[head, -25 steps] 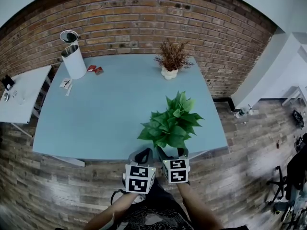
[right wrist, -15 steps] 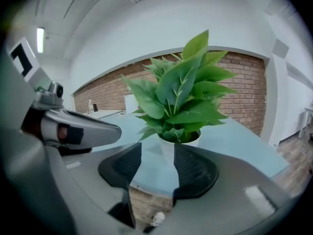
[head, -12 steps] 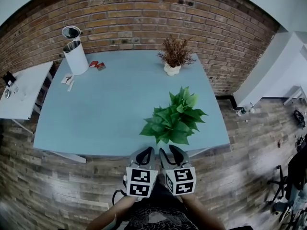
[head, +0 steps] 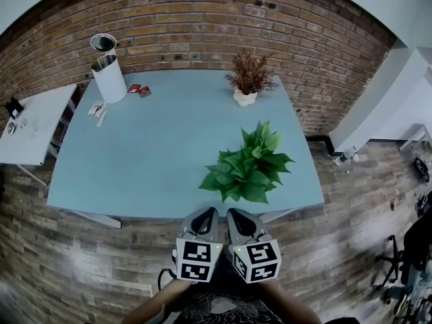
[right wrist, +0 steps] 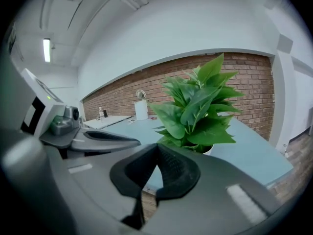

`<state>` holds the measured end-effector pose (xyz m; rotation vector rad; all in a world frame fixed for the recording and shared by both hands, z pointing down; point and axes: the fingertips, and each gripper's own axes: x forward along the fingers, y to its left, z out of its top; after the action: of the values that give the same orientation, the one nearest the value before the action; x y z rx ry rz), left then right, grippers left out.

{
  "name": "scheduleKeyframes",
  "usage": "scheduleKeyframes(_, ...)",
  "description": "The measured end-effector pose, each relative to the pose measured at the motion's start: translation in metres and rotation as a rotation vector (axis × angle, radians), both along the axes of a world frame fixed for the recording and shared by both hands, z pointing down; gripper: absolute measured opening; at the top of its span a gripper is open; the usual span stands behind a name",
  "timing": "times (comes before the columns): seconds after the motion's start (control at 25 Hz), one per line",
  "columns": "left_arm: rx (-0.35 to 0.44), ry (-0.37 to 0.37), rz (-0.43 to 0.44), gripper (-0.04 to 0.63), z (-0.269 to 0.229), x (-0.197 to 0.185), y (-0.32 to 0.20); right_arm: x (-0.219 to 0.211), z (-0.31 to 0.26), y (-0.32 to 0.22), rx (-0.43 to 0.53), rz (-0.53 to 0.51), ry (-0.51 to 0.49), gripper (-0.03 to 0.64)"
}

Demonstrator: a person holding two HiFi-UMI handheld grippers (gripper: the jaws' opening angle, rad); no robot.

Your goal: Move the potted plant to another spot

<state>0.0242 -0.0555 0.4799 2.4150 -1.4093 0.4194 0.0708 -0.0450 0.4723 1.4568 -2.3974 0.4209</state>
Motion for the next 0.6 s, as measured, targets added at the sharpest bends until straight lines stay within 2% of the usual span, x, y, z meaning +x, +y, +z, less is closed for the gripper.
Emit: scheduleKeyframes(0.6, -0.002, 0.006, 0.007, 0.002, 0.0, 0.0014, 0.0051, -0.0025, 0.0012, 0.0024, -0.014, -0.005, -0.008, 0.006)
